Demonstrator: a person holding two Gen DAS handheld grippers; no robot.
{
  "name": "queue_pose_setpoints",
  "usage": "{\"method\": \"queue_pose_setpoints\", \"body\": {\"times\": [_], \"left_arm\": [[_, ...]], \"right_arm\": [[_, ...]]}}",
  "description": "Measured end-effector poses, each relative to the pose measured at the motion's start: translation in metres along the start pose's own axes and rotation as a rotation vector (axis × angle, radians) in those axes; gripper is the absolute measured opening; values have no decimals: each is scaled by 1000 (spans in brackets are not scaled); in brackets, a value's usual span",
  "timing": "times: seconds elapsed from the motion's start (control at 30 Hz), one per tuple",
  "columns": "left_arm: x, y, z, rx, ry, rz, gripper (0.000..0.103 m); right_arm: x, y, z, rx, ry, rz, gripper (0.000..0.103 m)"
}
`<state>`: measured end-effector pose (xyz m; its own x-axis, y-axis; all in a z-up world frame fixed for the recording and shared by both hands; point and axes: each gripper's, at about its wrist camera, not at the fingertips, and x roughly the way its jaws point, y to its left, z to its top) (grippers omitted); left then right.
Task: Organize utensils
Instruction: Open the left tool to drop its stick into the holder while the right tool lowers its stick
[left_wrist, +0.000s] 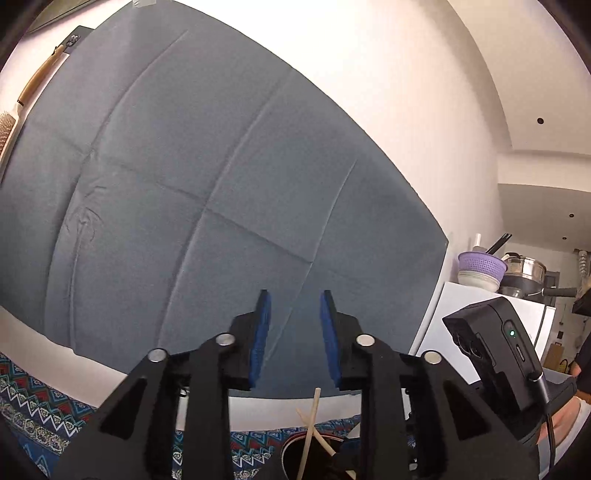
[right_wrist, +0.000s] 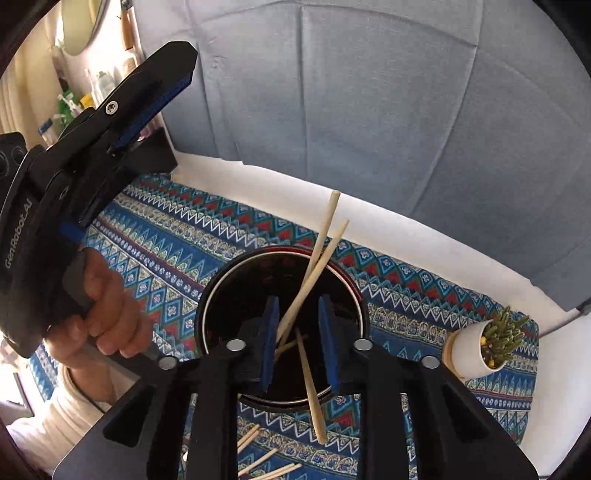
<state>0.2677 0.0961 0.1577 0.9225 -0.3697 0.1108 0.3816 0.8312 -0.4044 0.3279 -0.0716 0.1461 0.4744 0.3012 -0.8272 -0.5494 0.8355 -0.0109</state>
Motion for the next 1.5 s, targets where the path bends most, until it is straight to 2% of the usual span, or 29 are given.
{"method": "queue_pose_setpoints", "body": {"times": [0.07, 0.13, 0.23, 0.43, 0.57, 0.77, 0.9, 1.03, 1.17, 1.2, 1.27, 1.33, 1.37, 1.4, 1.47, 1.5], "left_arm": [[0, 1, 4, 19, 19, 29, 38], [0, 2, 8, 39, 42, 51, 56], [-2, 4, 12, 59, 56, 73, 61], [0, 11, 15, 30, 91, 82, 69], [2, 13, 13, 27, 107, 80, 70], [6, 10, 10, 68, 126, 94, 73], [9, 12, 9, 65, 146, 101, 74], [9, 13, 11, 51, 158, 101, 80], [11, 10, 15, 11, 197, 145, 90], [11, 9, 16, 4, 209, 167, 94], [12, 5, 16, -9, 248, 217, 95], [13, 3, 15, -33, 292, 236, 97], [13, 1, 14, -44, 315, 234, 97], [14, -1, 14, -47, 340, 237, 97], [11, -8, 16, -23, 378, 258, 97], [8, -12, 16, -4, 386, 269, 97]], "right_arm": [[0, -2, -2, 0, 1, 7, 9], [-3, 1, 2, 7, -16, 25, 5], [-22, -2, -1, 17, -96, 41, 5], [-68, -19, 0, 99, -316, 100, 4], [-91, -20, -1, 123, -462, 106, 4], [-93, -30, -13, 169, -564, 121, 4], [-73, -30, -25, 168, -538, 117, 4], [-60, -27, -41, 152, -518, 100, 5], [-59, -31, -56, 163, -503, 82, 8], [-61, -32, -60, 168, -501, 78, 8], [-67, -35, -68, 169, -489, 68, 9], [-75, -38, -78, 176, -485, 52, 19], [-78, -40, -83, 179, -481, 44, 32], [-82, -41, -88, 183, -479, 32, 38], [-88, -42, -100, 185, -472, 10, 44], [-91, -42, -106, 188, -466, 2, 54]]}}
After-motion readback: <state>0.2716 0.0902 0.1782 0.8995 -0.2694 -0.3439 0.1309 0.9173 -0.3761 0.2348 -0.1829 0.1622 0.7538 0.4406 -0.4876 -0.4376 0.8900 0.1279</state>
